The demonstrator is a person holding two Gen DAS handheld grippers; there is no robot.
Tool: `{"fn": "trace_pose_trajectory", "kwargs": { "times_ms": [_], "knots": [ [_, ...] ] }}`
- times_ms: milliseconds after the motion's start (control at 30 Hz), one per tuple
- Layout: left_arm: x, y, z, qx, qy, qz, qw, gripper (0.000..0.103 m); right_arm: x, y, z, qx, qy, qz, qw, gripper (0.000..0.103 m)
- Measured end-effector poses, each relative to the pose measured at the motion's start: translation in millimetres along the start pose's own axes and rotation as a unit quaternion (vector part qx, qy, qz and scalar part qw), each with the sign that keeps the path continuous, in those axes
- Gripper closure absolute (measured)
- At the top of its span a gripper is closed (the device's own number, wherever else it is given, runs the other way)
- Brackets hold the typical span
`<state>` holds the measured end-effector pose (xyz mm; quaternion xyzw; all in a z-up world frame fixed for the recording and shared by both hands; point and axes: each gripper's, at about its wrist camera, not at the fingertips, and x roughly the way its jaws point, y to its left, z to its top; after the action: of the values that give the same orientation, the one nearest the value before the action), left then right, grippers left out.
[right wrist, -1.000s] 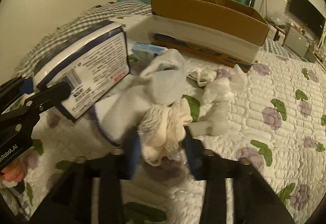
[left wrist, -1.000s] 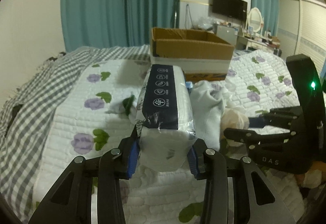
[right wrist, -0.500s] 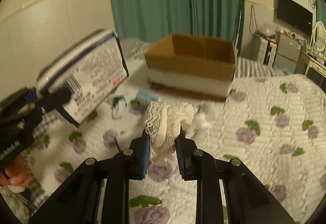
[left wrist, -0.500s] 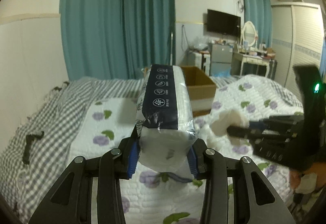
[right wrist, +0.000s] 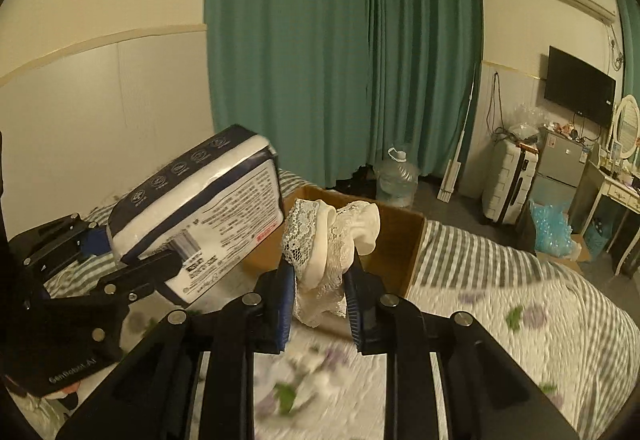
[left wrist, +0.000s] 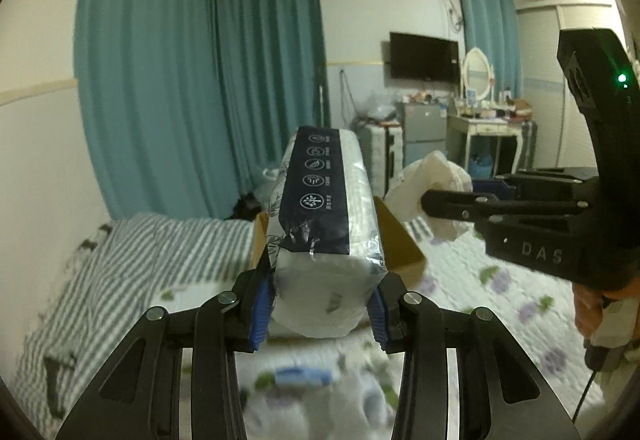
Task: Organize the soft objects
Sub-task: 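Carry both items to the cardboard box and open both tools to drop them, then grasp the white sock with the left tool while the right grasps a white sock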
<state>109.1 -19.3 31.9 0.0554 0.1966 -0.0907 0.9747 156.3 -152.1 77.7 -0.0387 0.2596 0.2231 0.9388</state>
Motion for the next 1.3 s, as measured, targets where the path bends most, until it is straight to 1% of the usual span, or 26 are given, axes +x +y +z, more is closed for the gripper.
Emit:
{"fn": "trace_pose_trajectory", "kwargs": {
  "times_ms": [133,233,300,400,433,467,500,533,567,600,633,667,800,867,900,967,1033,1067,1100,1167,1233,1300],
  "knots": [
    [65.1,9.1,14.4,0.005,0.018,0.005,0.9998,0.064,56.5,-19.4,14.4,0.015,0.02,-0.003,1.0,0.081],
    [108.5,16.3,13.0,0.006,0.046,0.005,0.9989,0.064,106.6,-39.1,12.6,0.04,0.038,-0.002,0.998,0.081],
    [133.3,19.7,8.5,0.007,0.062,0.005,0.998,0.064,127.6,-46.5,8.4,0.047,0.047,-0.004,0.998,0.081],
    [157.7,19.7,-0.8,0.012,0.081,-0.001,0.9966,0.062,157.3,-59.8,-1.0,0.056,0.061,-0.002,0.997,0.081],
    [164.5,17.5,-4.0,0.015,0.085,0.0,0.9962,0.059,165.6,-62.7,-3.7,0.057,0.063,-0.002,0.996,0.081],
    [169.3,15.2,-7.8,0.018,0.087,-0.001,0.996,0.058,169.3,-66.9,-6.3,0.059,0.063,-0.004,0.996,0.081],
    [173.1,13.9,-11.7,0.021,0.086,0.0,0.9961,0.053,173.3,-70.5,-8.3,0.063,0.061,-0.005,0.996,0.08],
    [176.2,12.0,-14.8,0.023,0.087,0.0,0.9959,0.045,175.3,-74.2,-10.7,0.066,0.061,-0.003,0.996,0.074],
    [178.8,8.7,-15.2,0.025,0.091,0.005,0.9956,0.028,177.6,-77.8,-12.3,0.073,0.064,-0.004,0.995,0.056],
    [180.7,5.7,-15.2,0.028,0.093,0.016,0.9951,0.021,177.4,-80.4,-13.0,0.075,0.063,-0.011,0.995,0.046],
    [182.3,5.2,-14.4,0.031,0.093,0.027,0.9949,0.021,175.5,-82.5,-13.6,0.075,0.06,-0.015,0.995,0.036],
    [180.3,5.0,-13.9,0.03,0.088,0.033,0.9951,0.021,171.3,-83.3,-11.8,0.077,0.055,-0.017,0.995,0.036],
    [164.0,13.7,-5.3,0.011,0.089,0.03,0.9955,0.021,146.1,-84.4,-1.1,0.073,0.041,-0.032,0.996,0.034],
    [144.5,17.4,5.0,0.003,0.082,0.03,0.9962,0.021,126.3,-83.1,10.4,0.068,0.029,-0.038,0.997,0.031],
    [135.2,18.5,11.4,0.001,0.077,0.03,0.9966,0.021,109.9,-80.5,17.7,0.064,0.021,-0.04,0.997,0.031],
    [107.0,19.2,26.1,0.001,0.06,0.033,0.9977,0.021,85.5,-73.7,26.7,0.058,0.009,-0.045,0.997,0.028],
    [73.1,17.1,41.7,0.008,0.04,0.044,0.9982,0.021,48.3,-64.0,39.3,0.047,-0.005,-0.053,0.997,0.027],
    [60.5,17.8,47.3,0.009,0.032,0.047,0.9983,0.02,34.5,-58.2,43.4,0.042,-0.009,-0.056,0.997,0.025],
    [45.8,17.3,53.5,0.01,0.022,0.049,0.9985,0.016,14.5,-51.9,48.3,0.035,-0.014,-0.061,0.997,0.023],
    [13.9,16.1,64.2,0.011,0.001,0.054,0.9985,0.013,-14.3,-44.1,55.9,0.027,-0.022,-0.064,0.997,0.012],
    [-11.3,15.3,68.8,0.005,-0.017,0.058,0.9981,0.013,-39.9,-35.9,58.3,0.024,-0.025,-0.069,0.997,0.008],
    [-30.9,11.7,67.0,-0.001,-0.017,0.06,0.998,0.013,-65.8,-29.5,54.1,0.018,-0.03,-0.071,0.997,0.007]
  ]
}}
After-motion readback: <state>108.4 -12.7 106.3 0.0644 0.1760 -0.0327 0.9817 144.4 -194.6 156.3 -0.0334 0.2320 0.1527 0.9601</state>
